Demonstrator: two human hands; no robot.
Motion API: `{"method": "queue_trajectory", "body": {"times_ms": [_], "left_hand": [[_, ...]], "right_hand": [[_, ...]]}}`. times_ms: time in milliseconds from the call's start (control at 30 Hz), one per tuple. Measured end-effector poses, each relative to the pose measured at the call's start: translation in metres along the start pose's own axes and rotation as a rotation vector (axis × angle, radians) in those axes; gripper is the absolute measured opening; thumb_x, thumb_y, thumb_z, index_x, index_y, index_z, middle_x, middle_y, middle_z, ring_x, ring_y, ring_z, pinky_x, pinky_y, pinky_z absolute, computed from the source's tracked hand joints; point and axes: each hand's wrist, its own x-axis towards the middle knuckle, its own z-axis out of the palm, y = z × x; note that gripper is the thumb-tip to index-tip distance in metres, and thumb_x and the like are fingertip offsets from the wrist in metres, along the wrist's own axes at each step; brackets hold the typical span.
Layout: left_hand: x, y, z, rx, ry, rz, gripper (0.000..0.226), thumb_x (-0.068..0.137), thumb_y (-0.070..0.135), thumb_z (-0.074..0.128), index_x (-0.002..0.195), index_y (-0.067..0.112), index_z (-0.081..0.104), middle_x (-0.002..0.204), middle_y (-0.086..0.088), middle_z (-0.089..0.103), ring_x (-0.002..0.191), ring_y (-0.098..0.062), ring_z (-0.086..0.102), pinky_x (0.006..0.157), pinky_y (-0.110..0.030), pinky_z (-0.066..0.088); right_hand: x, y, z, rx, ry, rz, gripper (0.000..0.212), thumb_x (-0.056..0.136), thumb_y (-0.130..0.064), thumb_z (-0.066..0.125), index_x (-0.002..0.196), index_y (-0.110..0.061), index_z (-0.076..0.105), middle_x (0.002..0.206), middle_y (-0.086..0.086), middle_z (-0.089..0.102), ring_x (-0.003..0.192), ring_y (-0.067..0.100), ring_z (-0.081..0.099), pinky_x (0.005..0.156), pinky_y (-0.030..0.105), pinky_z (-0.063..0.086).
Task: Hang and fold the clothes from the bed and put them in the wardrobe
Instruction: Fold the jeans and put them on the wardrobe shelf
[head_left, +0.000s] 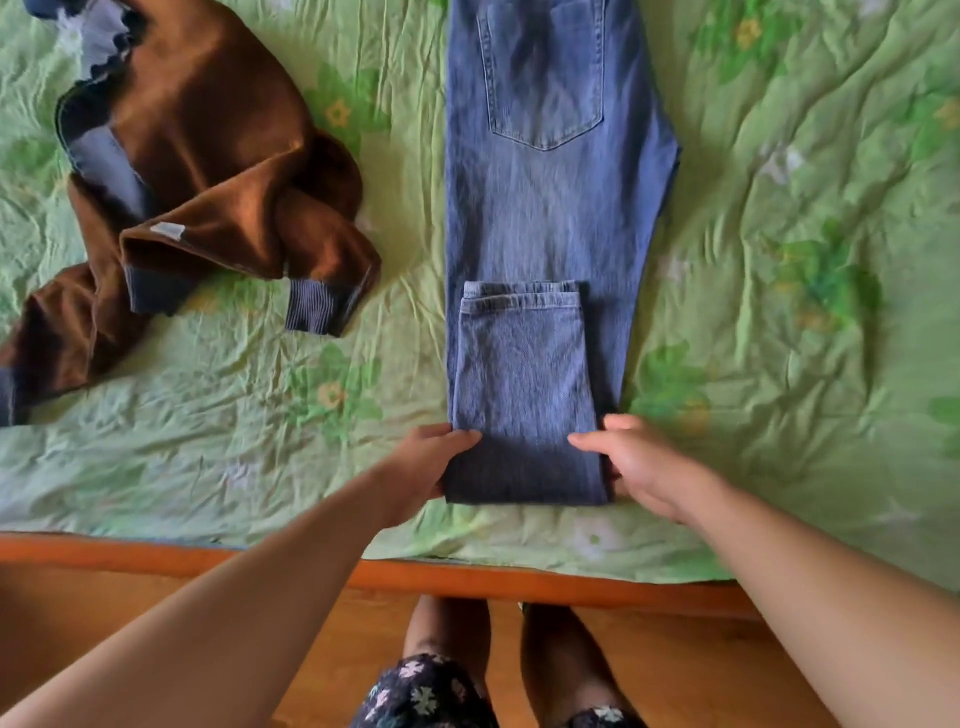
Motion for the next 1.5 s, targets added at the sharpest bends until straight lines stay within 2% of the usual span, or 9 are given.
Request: {"method": "queue_trajectory", "body": {"times_ms": [200, 367, 600, 700, 833, 1000, 1233, 1333, 1500], "left_hand": [[0.021, 0.059, 0.011, -0.014, 0.068, 0.156, 0.018, 0.098, 0.02, 0.063, 0.1, 0.004, 0.07, 0.107, -0.019, 0.074, 0.094, -0.03, 0.072, 0.096, -0.049, 0.055], [0.008, 0.093, 0.011, 0.019, 0.069, 0.224, 0.024, 0.092, 0.028, 0.069, 0.104, 0.007, 0.071, 0.104, -0.019, 0.075, 0.102, -0.038, 0.071, 0.095, -0.058, 0.054], [0.018, 0.269, 0.002, -0.185, -0.058, 0.499, 0.011, 0.099, 0.011, 0.06, 0.105, 0.005, 0.067, 0.1, -0.014, 0.073, 0.089, -0.026, 0.072, 0.081, -0.047, 0.061], [0.047, 0.304, -0.007, -0.063, -0.011, 0.403, 0.014, 0.097, 0.024, 0.064, 0.101, 0.01, 0.066, 0.097, -0.007, 0.074, 0.089, -0.023, 0.073, 0.075, -0.041, 0.061], [0.08, 0.249, -0.015, 0.075, -0.014, 0.174, 0.026, 0.094, 0.024, 0.068, 0.113, 0.006, 0.066, 0.108, -0.008, 0.075, 0.096, -0.021, 0.073, 0.084, -0.038, 0.059], [0.071, 0.149, -0.016, -0.042, -0.059, 0.087, 0.024, 0.094, 0.014, 0.066, 0.117, 0.006, 0.067, 0.112, -0.012, 0.074, 0.098, -0.024, 0.071, 0.08, -0.036, 0.059], [0.053, 0.108, -0.016, -0.019, -0.021, 0.113, 0.022, 0.098, 0.007, 0.06, 0.119, 0.005, 0.066, 0.117, -0.013, 0.072, 0.109, -0.027, 0.068, 0.092, -0.037, 0.057], [0.05, 0.105, -0.014, 0.079, 0.03, 0.162, 0.01, 0.097, 0.012, 0.063, 0.105, 0.011, 0.069, 0.115, -0.014, 0.072, 0.106, -0.028, 0.069, 0.096, -0.042, 0.056], [0.036, 0.074, -0.012, 0.205, 0.063, 0.163, 0.008, 0.096, 0.017, 0.065, 0.099, 0.012, 0.071, 0.11, -0.017, 0.073, 0.104, -0.034, 0.07, 0.095, -0.049, 0.056]], "right_hand": [[0.032, -0.055, -0.004, 0.107, 0.016, -0.193, 0.003, 0.093, -0.01, 0.067, 0.095, -0.012, 0.067, 0.089, 0.005, 0.076, 0.086, 0.025, 0.07, 0.069, 0.029, 0.055], [0.024, -0.082, -0.004, 0.087, 0.082, -0.308, 0.01, 0.081, -0.021, 0.071, 0.09, -0.018, 0.073, 0.099, 0.011, 0.076, 0.095, 0.026, 0.07, 0.099, 0.057, 0.049], [0.021, -0.259, -0.025, 0.318, 0.083, -0.593, 0.01, 0.093, -0.006, 0.062, 0.099, -0.013, 0.067, 0.095, 0.012, 0.069, 0.087, 0.027, 0.067, 0.086, 0.046, 0.054], [0.047, -0.295, -0.033, 0.176, 0.062, -0.451, 0.006, 0.099, -0.025, 0.06, 0.102, -0.02, 0.061, 0.093, 0.002, 0.069, 0.083, 0.021, 0.067, 0.081, 0.035, 0.051], [0.08, -0.229, -0.034, 0.028, 0.009, -0.116, 0.041, 0.093, -0.037, 0.066, 0.125, -0.013, 0.056, 0.128, 0.005, 0.063, 0.123, 0.027, 0.055, 0.106, 0.044, 0.039], [0.057, -0.125, -0.024, 0.22, -0.07, 0.049, 0.047, 0.082, -0.024, 0.075, 0.123, -0.002, 0.067, 0.113, 0.021, 0.073, 0.105, 0.038, 0.071, 0.091, 0.061, 0.055], [0.051, -0.094, -0.018, 0.157, 0.085, -0.13, 0.02, 0.085, -0.01, 0.074, 0.104, -0.007, 0.073, 0.102, 0.013, 0.077, 0.099, 0.032, 0.073, 0.098, 0.05, 0.053], [0.052, -0.077, -0.017, 0.003, 0.205, -0.254, 0.028, 0.079, -0.021, 0.079, 0.092, 0.001, 0.068, 0.097, 0.018, 0.075, 0.083, 0.022, 0.068, 0.08, 0.036, 0.05], [0.042, -0.04, -0.023, -0.146, 0.171, -0.253, 0.042, 0.075, -0.035, 0.079, 0.093, 0.001, 0.066, 0.1, 0.015, 0.075, 0.087, 0.022, 0.07, 0.093, 0.049, 0.053]]}}
